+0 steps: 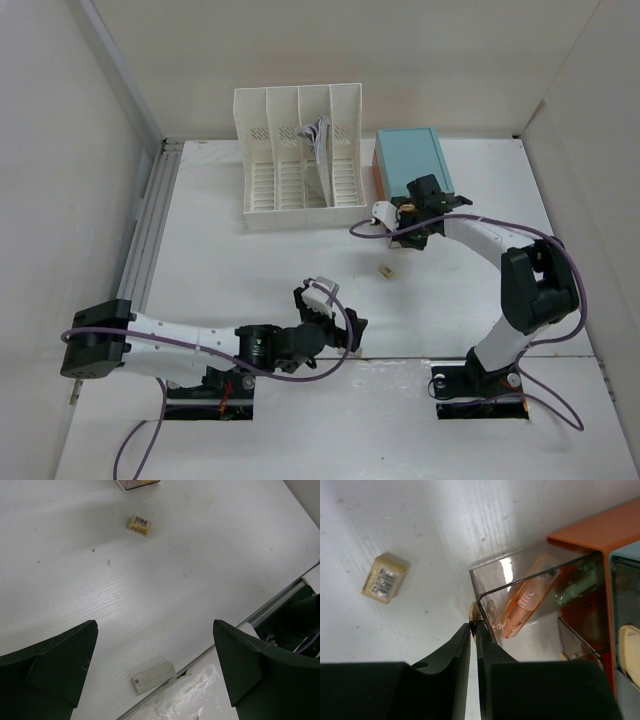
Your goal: Organize the desk
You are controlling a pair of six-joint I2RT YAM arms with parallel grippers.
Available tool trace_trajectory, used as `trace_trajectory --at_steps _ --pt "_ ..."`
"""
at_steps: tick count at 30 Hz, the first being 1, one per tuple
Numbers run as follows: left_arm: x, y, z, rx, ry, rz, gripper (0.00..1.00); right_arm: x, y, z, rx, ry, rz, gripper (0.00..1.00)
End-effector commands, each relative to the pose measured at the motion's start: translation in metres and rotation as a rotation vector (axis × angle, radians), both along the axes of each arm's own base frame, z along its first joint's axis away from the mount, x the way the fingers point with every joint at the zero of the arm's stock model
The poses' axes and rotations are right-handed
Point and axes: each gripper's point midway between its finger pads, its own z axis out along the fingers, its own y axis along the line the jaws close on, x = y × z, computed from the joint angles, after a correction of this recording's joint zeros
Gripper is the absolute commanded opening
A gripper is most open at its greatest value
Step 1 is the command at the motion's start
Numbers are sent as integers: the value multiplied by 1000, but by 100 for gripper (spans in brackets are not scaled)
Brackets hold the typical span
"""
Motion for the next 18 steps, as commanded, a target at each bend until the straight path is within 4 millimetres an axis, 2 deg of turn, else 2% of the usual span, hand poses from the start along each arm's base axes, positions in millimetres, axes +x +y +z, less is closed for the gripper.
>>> trace_trajectory --at_steps 1,4,5,6,8,9,11,14,18 --pt "2 4 5 -31 -3 15 100 34 -2 3 -48 -108 -94 15" --pt "2 4 5 -31 -3 15 100 48 -1 7 -63 -155 -127 15" --pt "2 6 1 -21 -3 15 100 50 -1 2 -87 -161 -142 15" --pt "2 6 1 -21 -3 15 100 58 -1 8 -85 -191 -163 15" --pt "2 6 4 -31 -3 15 100 66 -3 5 -115 -209 -187 15" --pt "2 6 4 -31 -3 15 100 74 -2 11 -113 -242 -198 15" --pt "2 8 2 -31 -3 15 100 81 -6 7 -136 -257 -225 15" --pt "2 11 4 -43 -4 15 100 98 -11 14 -181 -331 -268 15" --pt "2 11 7 -59 1 18 100 108 -15 14 -205 -365 -296 15"
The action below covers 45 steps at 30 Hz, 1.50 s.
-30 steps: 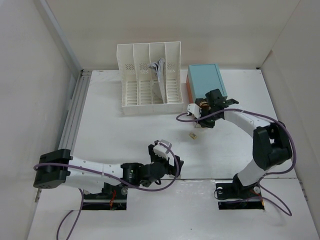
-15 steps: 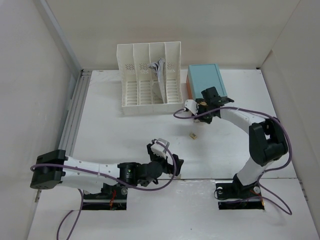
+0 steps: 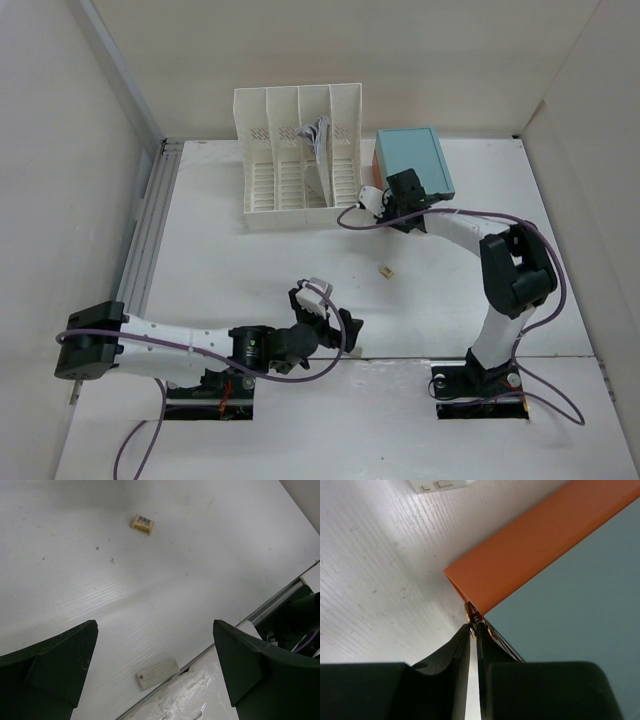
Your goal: Organize the desk
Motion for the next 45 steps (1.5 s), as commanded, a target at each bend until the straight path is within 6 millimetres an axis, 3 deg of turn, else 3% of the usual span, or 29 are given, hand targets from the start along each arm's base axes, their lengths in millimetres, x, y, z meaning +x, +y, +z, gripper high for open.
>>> trace_trajectory --at_steps 1,4,6,7,8,10,11,13,14,15,16,17,18,19,21,23,25,28,29,34,38,45 --pt "2 4 5 -36 1 17 100 31 -21 13 -61 -121 -125 15" --pt "2 4 8 -51 6 19 100 31 -23 16 -64 -137 -134 16" --pt "2 3 8 -58 12 22 100 14 -15 16 -45 -88 -80 17" --pt "0 2 9 -67 15 13 100 7 -11 35 -9 -105 -47 19" --pt "1 0 12 -84 14 13 100 -3 0 44 55 -87 6 22" --pt "-1 -6 21 -140 15 3 100 -27 5 61 109 -65 53 28" --pt "2 -9 22 -158 20 1 100 -34 7 98 171 -141 65 40" --pt "4 -18 28 -193 23 -27 98 -43 1 125 215 -225 31 65" --pt "8 -28 32 -214 24 -52 96 -52 -6 160 267 -327 18 88" --pt "10 -38 45 -248 25 -68 90 -44 -19 186 316 -446 -49 100" --pt "13 -43 50 -243 10 -83 86 -46 -29 196 359 -496 -113 100" --pt "12 -53 49 -234 13 -116 81 -59 -35 196 427 -511 -180 100" --pt "14 -61 61 -248 3 -127 74 -63 -37 196 456 -508 -191 100" --pt "17 -65 65 -254 -5 -132 58 -66 -42 193 476 -491 -201 100" --pt "18 -73 64 -239 -4 -154 47 -74 -38 183 554 -419 -227 95" --pt "17 -76 67 -250 -5 -164 46 -76 -36 171 619 -351 -276 80" --pt "20 -76 67 -265 10 -150 59 -77 -32 165 698 -300 -353 74" --pt "19 -72 57 -258 32 -145 87 -78 -32 153 778 -276 -427 74" --pt "19 -73 57 -264 39 -143 90 -75 -30 155 812 -291 -435 74" --pt "19 -66 60 -275 33 -133 93 -64 -38 130 939 -216 -612 74" --pt "19 -58 60 -276 30 -122 93 -47 -53 92 933 -135 -719 74" --pt "19 -52 58 -273 28 -113 93 -20 -67 66 1019 -79 -858 71"
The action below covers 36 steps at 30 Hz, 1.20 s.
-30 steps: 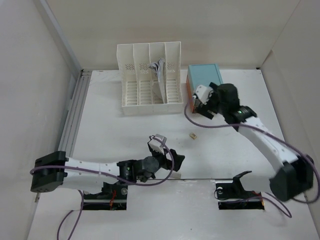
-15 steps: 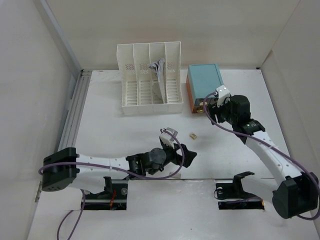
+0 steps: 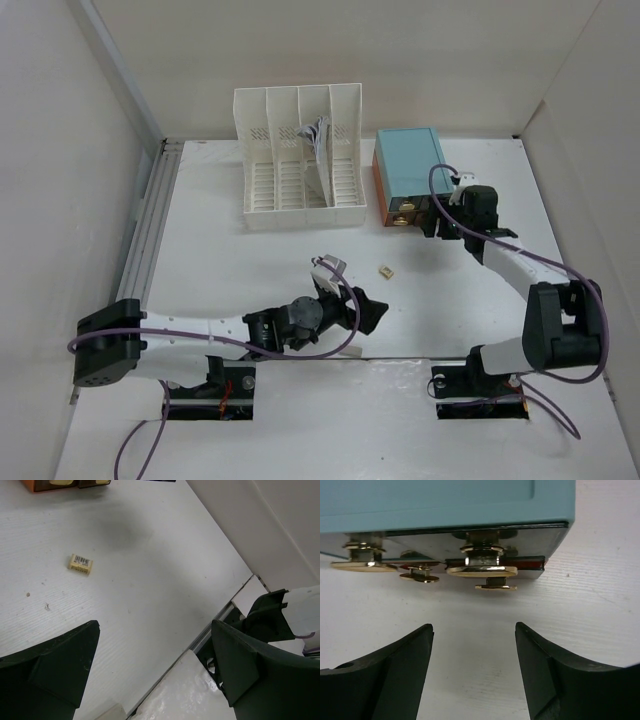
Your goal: Organize the desk
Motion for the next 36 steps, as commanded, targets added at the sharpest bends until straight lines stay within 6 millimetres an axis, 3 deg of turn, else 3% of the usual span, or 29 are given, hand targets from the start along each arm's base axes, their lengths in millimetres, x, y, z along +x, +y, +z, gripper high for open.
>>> trace_trajectory --at_steps 1,12,23,28,36 --pt "2 5 10 -46 -8 17 93 26 7 25 108 -98 -35 71" --pt "6 4 7 -31 -13 24 93 41 6 -14 204 -13 -95 70" --pt "7 4 12 -43 -24 23 93 45 -9 -10 273 -48 -174 70" --pt "6 2 16 -46 -32 13 93 50 -11 -23 292 -9 -192 70" --pt "7 3 20 -42 -40 21 93 59 -14 -22 311 -11 -211 69"
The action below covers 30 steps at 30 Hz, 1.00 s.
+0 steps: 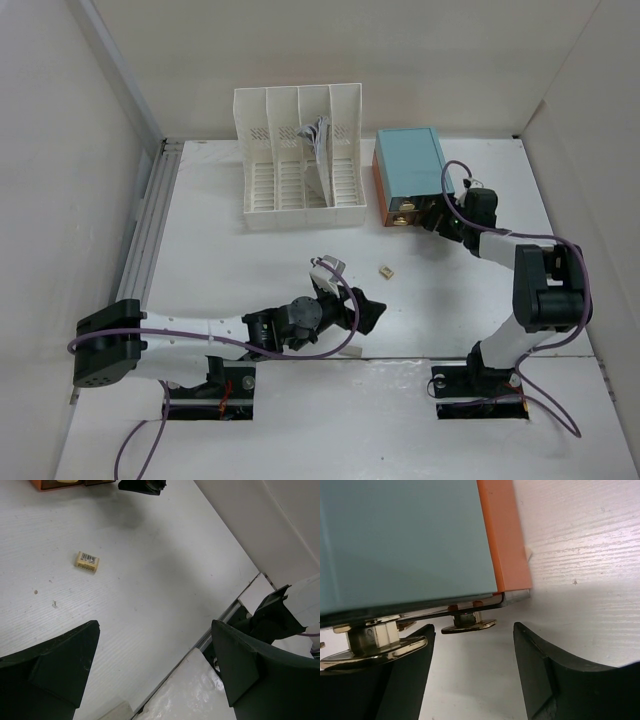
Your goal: Organize the desk
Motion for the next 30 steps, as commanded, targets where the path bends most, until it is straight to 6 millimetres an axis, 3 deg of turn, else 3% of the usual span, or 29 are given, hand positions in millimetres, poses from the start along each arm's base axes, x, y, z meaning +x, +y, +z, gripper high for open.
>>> trace_trajectory --at_steps 1,9,16,20,26,30 --pt "5 -2 26 -59 -34 14 93 25 -4 28 22 -102 -24 69" --pt "5 -2 27 -57 -34 14 93 38 -8 28 36 -106 -45 64" --pt "10 1 28 -51 -42 31 93 41 -9 30 46 -113 -37 48" --pt "10 2 32 -61 -44 32 93 36 -7 27 46 -108 -22 38" --pt "9 5 35 -72 -47 32 93 25 -7 38 50 -127 -7 36" --pt "7 7 34 -78 -39 24 93 1 -1 33 52 -82 33 36"
